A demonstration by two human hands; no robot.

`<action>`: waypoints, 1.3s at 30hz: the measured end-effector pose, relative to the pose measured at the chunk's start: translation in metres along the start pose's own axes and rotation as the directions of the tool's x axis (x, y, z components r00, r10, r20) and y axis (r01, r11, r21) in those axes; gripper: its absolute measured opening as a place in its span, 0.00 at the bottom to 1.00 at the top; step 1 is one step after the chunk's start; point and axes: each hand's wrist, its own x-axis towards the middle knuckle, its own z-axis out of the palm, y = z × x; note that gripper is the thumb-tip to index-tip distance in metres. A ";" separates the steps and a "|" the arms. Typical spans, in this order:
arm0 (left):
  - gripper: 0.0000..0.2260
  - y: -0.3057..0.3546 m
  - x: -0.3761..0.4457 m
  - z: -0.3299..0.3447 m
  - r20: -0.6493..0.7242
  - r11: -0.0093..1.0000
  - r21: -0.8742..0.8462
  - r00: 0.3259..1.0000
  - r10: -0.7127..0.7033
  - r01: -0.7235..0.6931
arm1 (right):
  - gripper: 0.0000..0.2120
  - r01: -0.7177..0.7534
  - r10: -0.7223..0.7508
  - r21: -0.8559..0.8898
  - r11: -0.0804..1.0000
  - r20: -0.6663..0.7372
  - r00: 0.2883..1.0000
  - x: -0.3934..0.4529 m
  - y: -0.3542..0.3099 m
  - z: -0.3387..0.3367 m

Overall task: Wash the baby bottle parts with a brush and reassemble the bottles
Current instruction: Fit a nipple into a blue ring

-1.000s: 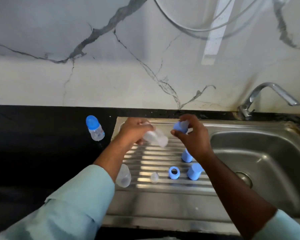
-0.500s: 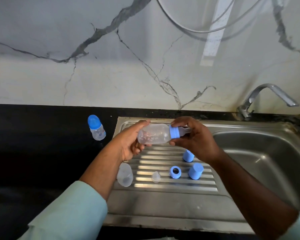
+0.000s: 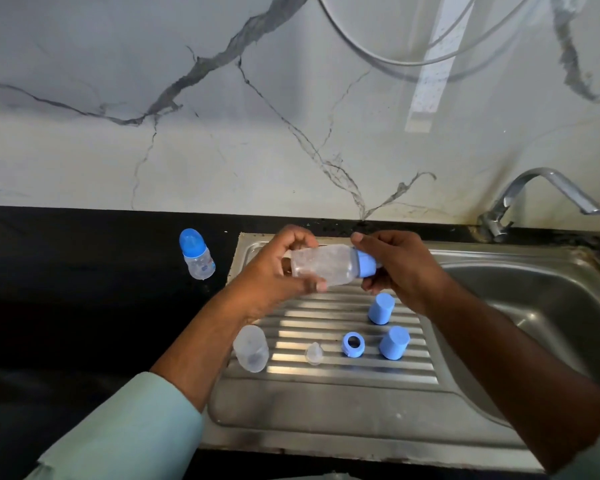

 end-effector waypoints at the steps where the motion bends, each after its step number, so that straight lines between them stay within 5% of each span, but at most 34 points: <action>1: 0.26 -0.001 0.000 0.001 0.034 0.983 0.171 0.997 0.067 -0.072 | 0.16 -0.030 0.030 -0.007 1.000 0.014 0.999 0.001 -0.001 -0.001; 3: 0.35 -0.007 0.005 0.007 0.077 0.861 0.472 0.982 0.174 -0.189 | 0.16 -0.038 0.042 -0.093 0.995 0.044 0.998 0.002 -0.004 0.001; 6: 0.39 -0.011 0.015 0.017 0.054 0.703 0.695 0.986 0.157 -0.150 | 0.12 0.205 -0.185 -0.411 0.888 0.087 0.979 0.002 -0.009 0.009; 9: 0.34 -0.012 0.025 0.018 0.086 0.806 0.587 0.996 0.031 -0.076 | 0.13 0.516 -0.520 -0.631 0.579 0.201 0.830 -0.001 -0.004 0.016; 11: 0.30 -0.018 0.027 0.032 -0.014 0.777 0.629 0.999 0.045 -0.026 | 0.16 0.507 -0.571 -0.664 0.551 0.143 0.808 0.002 0.004 0.017; 14: 0.21 -0.035 0.024 0.064 -0.322 0.525 0.842 0.898 0.299 0.127 | 0.18 0.218 -0.372 -0.577 0.787 -0.163 0.914 0.003 0.019 0.029; 16: 0.18 -0.050 0.021 0.079 -0.385 0.492 0.850 0.859 0.337 0.187 | 0.20 0.061 -0.214 -0.503 0.862 -0.251 0.944 0.002 0.030 0.033; 20: 0.23 -0.079 0.022 0.092 -0.401 0.545 0.811 0.880 0.256 0.211 | 0.27 -0.068 -0.023 -0.536 0.841 -0.162 0.986 0.002 0.033 0.014; 24: 0.27 -0.080 0.033 0.095 -0.532 0.785 0.547 0.845 0.058 0.291 | 0.25 -0.064 -0.007 -0.328 0.943 -0.212 0.977 0.020 0.036 -0.021; 26: 0.27 -0.082 0.037 0.095 -0.569 0.858 0.397 0.821 -0.048 0.325 | 0.18 -0.071 -0.055 -0.543 0.837 -0.213 0.976 0.040 0.056 -0.042; 27: 0.26 -0.084 0.038 0.096 -0.570 0.874 0.358 0.818 -0.073 0.328 | 0.15 -0.083 -0.058 -0.712 0.697 -0.172 0.983 0.048 0.068 -0.050; 30: 0.25 -0.086 0.043 0.102 -0.560 0.858 0.383 0.825 -0.079 0.342 | 0.24 -0.022 0.128 -0.946 0.324 0.021 0.992 0.061 0.100 -0.062; 32: 0.27 -0.085 0.047 0.103 -0.548 0.837 0.425 0.834 -0.066 0.345 | 0.30 0.038 0.219 -0.968 0.246 0.094 0.971 0.062 0.110 -0.059; 35: 0.28 -0.088 0.054 0.103 -0.519 0.854 0.404 0.851 -0.082 0.329 | 0.25 0.078 0.253 -0.975 0.209 0.131 0.958 0.071 0.116 -0.054; 37: 0.26 -0.093 0.057 0.102 -0.542 0.914 0.297 0.837 -0.077 0.276 | 0.20 0.111 0.200 -0.921 0.373 0.196 0.960 0.079 0.103 -0.059; 39: 0.26 -0.096 0.060 0.100 -0.598 0.944 0.198 0.795 -0.096 0.263 | 0.18 0.052 0.097 -0.614 0.787 0.207 0.974 0.082 0.067 -0.074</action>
